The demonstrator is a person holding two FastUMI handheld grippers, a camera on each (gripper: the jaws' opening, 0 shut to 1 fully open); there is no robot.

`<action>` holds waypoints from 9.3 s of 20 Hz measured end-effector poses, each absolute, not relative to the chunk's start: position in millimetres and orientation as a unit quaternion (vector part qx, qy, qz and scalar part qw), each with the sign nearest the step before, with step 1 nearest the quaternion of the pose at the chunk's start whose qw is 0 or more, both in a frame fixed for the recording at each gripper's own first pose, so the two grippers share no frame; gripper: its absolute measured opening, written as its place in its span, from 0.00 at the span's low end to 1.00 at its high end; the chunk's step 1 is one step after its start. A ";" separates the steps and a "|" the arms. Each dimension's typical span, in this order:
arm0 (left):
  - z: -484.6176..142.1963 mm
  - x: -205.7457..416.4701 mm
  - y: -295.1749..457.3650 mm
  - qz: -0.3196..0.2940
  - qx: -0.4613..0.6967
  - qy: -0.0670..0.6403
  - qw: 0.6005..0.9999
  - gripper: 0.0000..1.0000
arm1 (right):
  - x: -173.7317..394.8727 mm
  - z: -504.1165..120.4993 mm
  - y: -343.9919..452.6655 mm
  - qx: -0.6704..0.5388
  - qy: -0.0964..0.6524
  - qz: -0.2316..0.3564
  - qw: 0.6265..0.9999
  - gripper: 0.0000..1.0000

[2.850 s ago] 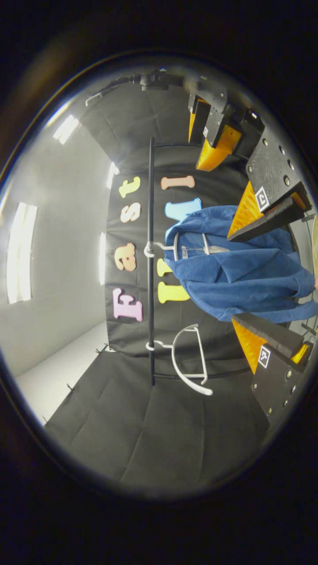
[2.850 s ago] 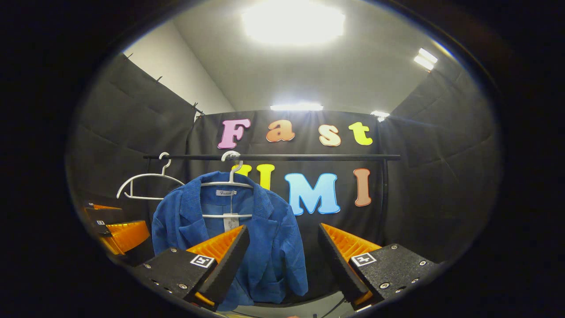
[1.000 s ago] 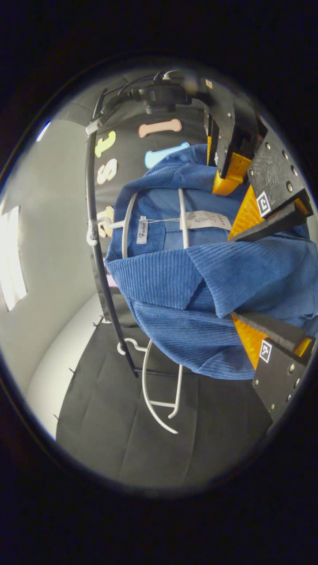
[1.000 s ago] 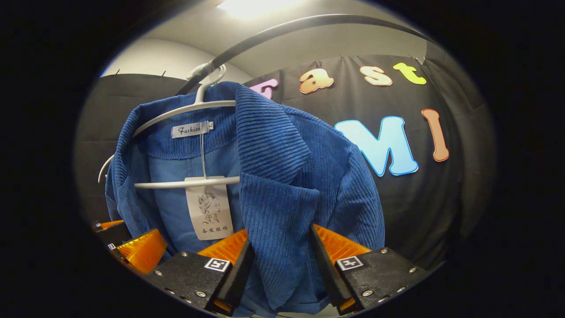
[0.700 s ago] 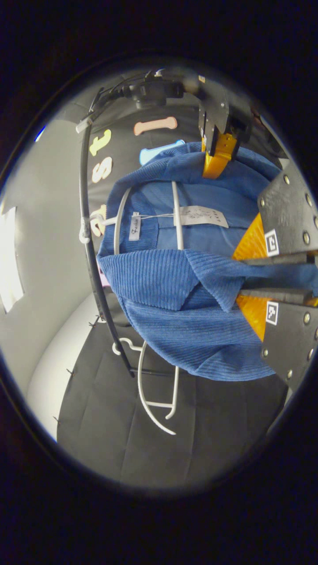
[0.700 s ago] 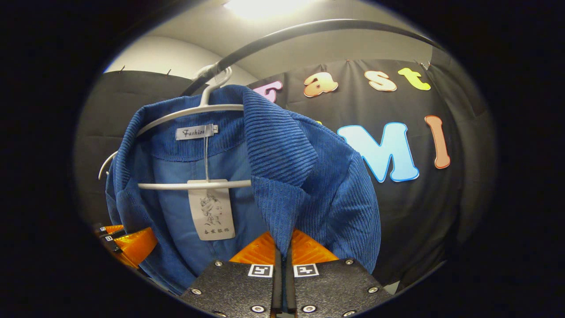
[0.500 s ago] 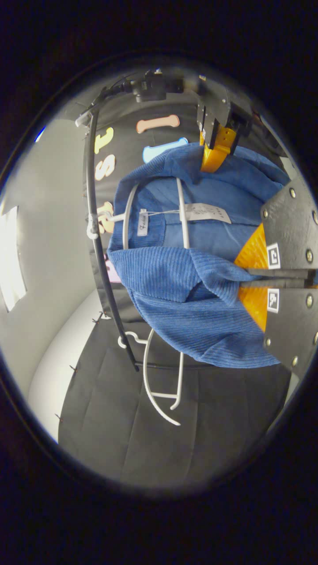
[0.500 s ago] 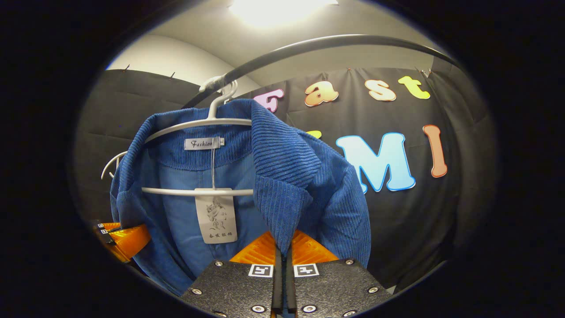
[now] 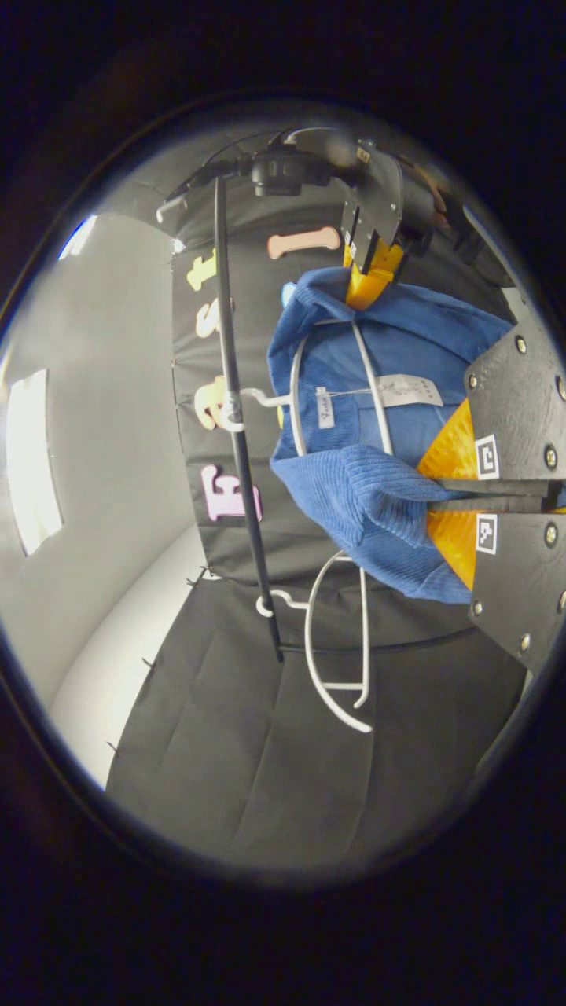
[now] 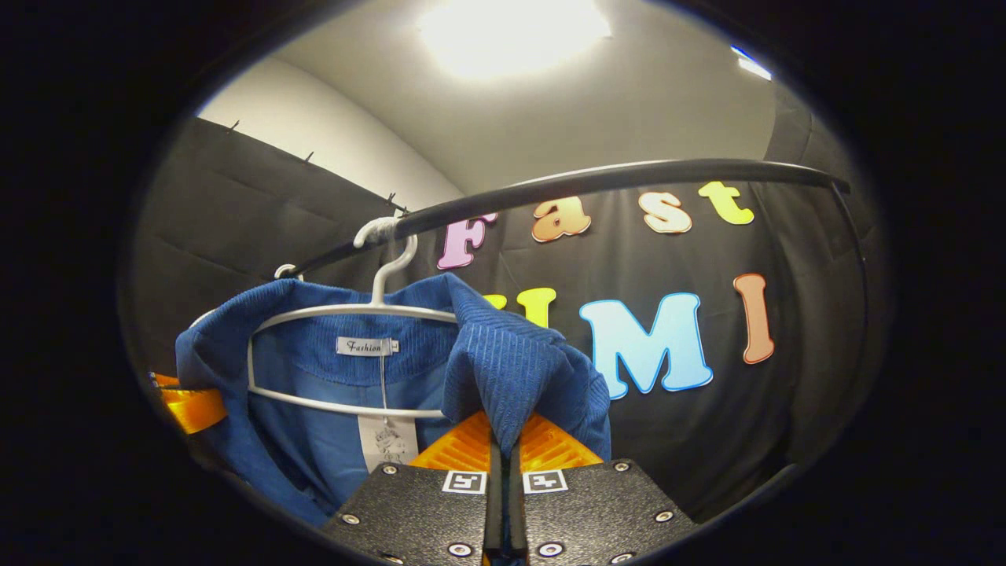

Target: Grasp the clothes on the hanger with both hands and then place them into the laundry hamper below.

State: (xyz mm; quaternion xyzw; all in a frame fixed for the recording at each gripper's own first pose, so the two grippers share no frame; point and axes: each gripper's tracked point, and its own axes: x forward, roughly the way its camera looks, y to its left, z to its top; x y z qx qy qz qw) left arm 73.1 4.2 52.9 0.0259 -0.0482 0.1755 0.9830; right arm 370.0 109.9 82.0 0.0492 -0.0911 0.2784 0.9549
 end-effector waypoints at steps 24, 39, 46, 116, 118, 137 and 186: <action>162.2 57.8 143.3 0.251 0.110 -0.100 0.956 0.07 | 451.8 114.8 41.9 0.055 -0.131 0.185 0.972 0.02; 138.2 131.0 153.0 0.203 0.136 -0.066 0.967 0.07 | 498.1 83.2 30.0 0.051 -0.087 0.145 0.984 0.02; 103.6 139.9 155.3 0.186 0.089 -0.032 0.978 0.01 | 521.2 53.5 41.6 0.031 -0.061 0.142 0.987 0.02; -51.4 -55.9 -8.7 -0.071 -0.073 0.056 0.993 0.01 | 140.8 -104.7 113.6 -0.015 0.137 0.265 0.954 0.03; -87.1 -57.8 -9.4 -0.070 -0.071 0.090 0.991 0.01 | 135.8 -133.9 114.8 -0.023 0.164 0.263 0.950 0.04; -293.4 -68.4 12.3 -0.037 -0.033 0.344 0.938 0.06 | 82.0 -323.1 103.3 -0.096 0.359 0.241 0.897 0.08; 128.3 -179.6 -28.9 -0.010 -0.001 -0.012 1.000 0.92 | -28.8 13.8 -129.4 0.011 0.026 0.073 0.997 0.95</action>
